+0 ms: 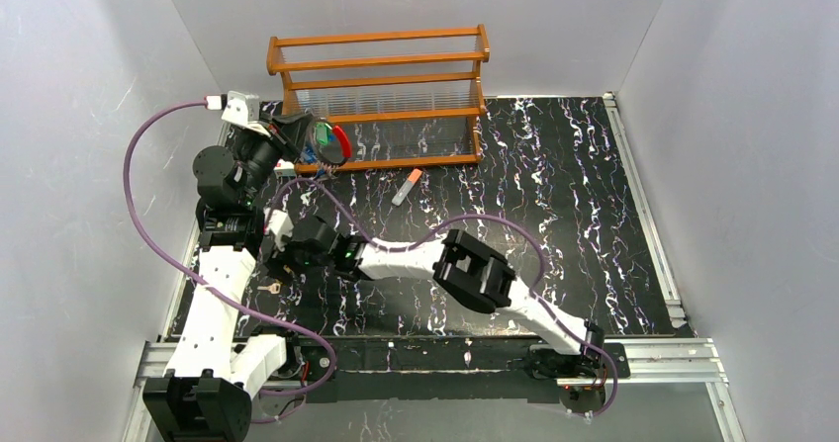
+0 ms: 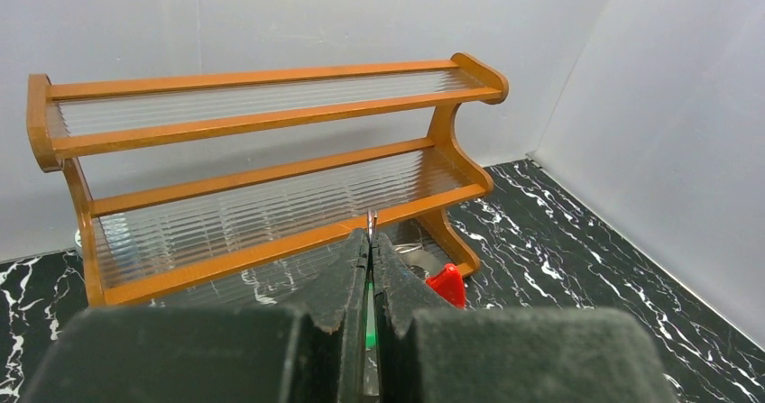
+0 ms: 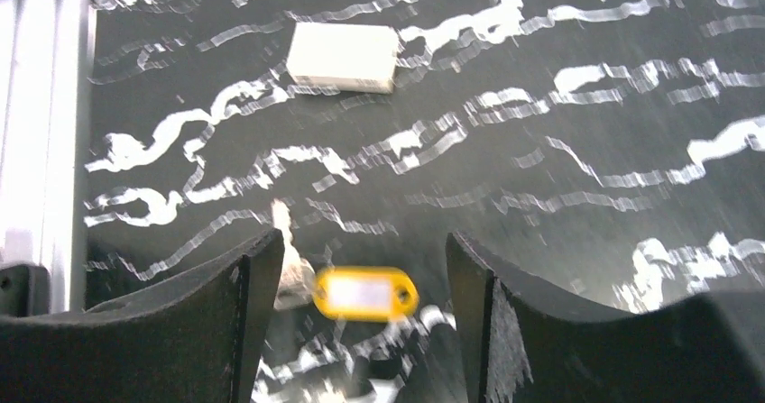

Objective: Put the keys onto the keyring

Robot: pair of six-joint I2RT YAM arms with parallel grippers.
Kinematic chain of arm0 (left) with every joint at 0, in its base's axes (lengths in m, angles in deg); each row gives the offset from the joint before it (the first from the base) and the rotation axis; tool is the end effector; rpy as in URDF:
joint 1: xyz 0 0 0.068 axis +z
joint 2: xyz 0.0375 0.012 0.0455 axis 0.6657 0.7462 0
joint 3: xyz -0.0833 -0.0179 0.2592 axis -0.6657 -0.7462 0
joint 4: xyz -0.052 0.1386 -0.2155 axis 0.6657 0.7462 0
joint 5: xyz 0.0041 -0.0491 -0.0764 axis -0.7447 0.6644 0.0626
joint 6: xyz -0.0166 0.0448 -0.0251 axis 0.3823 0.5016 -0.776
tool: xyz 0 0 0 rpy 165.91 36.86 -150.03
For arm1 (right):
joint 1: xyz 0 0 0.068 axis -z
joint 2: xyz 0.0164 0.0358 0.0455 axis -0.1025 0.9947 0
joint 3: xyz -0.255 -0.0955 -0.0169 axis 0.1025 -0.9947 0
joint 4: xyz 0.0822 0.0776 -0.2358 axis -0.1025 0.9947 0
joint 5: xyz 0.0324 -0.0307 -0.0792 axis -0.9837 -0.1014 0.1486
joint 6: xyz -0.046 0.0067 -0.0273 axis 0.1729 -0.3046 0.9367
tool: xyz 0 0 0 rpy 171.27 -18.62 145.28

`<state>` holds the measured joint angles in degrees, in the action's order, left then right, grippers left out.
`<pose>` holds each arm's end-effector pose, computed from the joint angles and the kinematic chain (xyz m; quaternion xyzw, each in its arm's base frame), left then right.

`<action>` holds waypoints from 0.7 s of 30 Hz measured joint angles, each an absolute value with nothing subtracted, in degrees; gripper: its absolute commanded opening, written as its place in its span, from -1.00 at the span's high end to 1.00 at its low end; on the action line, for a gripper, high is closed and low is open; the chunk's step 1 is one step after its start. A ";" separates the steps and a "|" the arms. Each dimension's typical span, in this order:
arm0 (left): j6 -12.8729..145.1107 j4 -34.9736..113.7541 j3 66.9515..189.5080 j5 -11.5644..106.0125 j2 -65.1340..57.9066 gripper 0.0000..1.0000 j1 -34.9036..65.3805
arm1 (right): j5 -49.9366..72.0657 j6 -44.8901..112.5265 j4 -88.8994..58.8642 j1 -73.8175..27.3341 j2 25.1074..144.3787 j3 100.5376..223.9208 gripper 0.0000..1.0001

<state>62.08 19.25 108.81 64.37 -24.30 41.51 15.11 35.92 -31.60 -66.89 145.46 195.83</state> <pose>0.2140 -0.0161 0.4173 0.1042 0.5768 -0.2349 0.7755 0.1671 0.5462 0.1643 -0.4640 0.6535 0.3935 0.4503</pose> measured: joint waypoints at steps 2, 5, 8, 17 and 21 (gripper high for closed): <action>61.80 19.54 108.81 64.72 -24.39 1.00 41.51 | 15.07 37.02 -30.95 -68.11 148.48 201.46 -0.45; 61.58 19.71 108.81 65.44 -24.61 1.00 41.51 | 15.96 39.24 -28.85 -70.23 153.22 209.66 -0.31; 61.60 19.74 108.81 66.60 -24.93 1.00 41.38 | 18.54 40.75 -27.65 -72.33 154.92 211.06 -0.23; 61.62 19.69 108.35 68.44 -27.14 1.00 41.03 | 24.51 41.63 -28.67 -73.25 154.40 206.08 0.02; 61.62 19.69 108.16 69.42 -27.49 1.00 40.74 | 24.14 39.70 -28.85 -71.30 150.92 200.68 0.21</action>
